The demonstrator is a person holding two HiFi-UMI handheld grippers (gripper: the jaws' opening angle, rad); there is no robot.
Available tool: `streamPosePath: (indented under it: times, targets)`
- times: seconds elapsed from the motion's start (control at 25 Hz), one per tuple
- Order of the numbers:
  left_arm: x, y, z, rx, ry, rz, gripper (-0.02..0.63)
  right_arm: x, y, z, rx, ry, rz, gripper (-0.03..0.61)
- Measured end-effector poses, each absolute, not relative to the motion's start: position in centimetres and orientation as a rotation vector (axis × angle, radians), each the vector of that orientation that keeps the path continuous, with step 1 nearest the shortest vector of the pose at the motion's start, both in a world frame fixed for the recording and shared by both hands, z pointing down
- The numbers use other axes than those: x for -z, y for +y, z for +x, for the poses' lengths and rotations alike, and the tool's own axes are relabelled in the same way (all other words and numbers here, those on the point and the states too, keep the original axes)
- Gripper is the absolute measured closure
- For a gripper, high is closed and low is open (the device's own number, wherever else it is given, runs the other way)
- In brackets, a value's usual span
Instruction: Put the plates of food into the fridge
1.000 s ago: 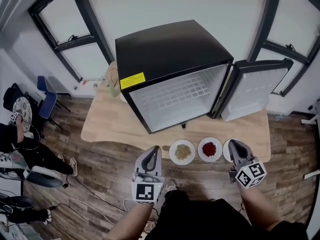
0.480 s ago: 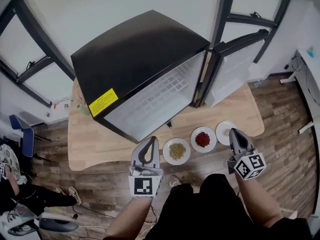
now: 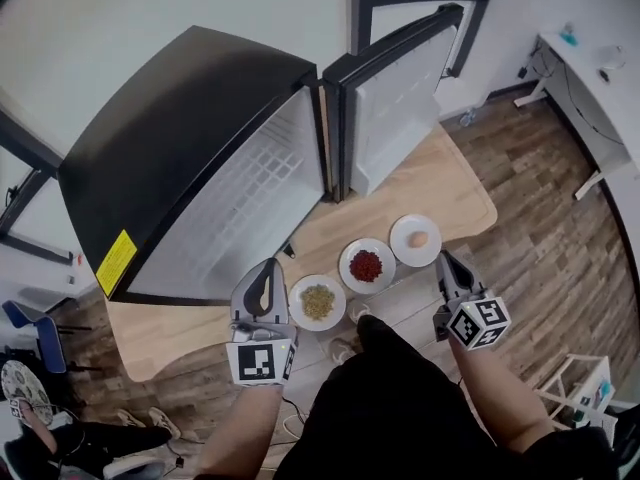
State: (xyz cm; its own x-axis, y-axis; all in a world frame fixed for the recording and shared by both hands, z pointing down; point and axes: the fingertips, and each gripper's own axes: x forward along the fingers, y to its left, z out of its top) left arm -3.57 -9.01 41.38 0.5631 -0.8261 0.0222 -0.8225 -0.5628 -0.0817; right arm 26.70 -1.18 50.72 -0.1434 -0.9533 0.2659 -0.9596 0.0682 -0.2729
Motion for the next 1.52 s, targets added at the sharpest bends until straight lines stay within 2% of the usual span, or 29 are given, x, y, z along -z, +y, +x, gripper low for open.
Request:
streamPosePath:
  times: [0.6, 0.64, 0.72, 0.76, 1.24, 1.52]
  targets:
    - [-46.3, -11.4, 2.1, 0.237, 1.322, -2.801, 0.610, -62.8, -0.5, 32.8, -1.022, -2.091, 2.306, 0.551]
    - [-46.7, -11.5, 2.3, 0.247, 1.317, -2.806, 0.609, -63.7, -0.6, 33.1, -1.064, -2.077, 2.316, 0.527]
    - [-47.2, -11.8, 2.7, 0.275, 1.301, -2.814, 0.609, -65.5, -0.9, 33.5, -1.166, -2.046, 2.328, 0.425]
    - [-47.4, -11.9, 2.9, 0.291, 1.293, -2.817, 0.609, -66.3, -1.0, 33.7, -1.214, -2.027, 2.336, 0.419]
    - [-49.2, -13.0, 3.1, 0.399, 1.311, -2.812, 0.610, -73.4, -1.7, 34.9, -1.496, -1.890, 2.365, 0.417]
    - [-49.4, -13.7, 2.8, 0.426, 1.345, -2.809, 0.609, -74.6, -2.8, 34.8, -1.770, -1.879, 2.402, 0.418]
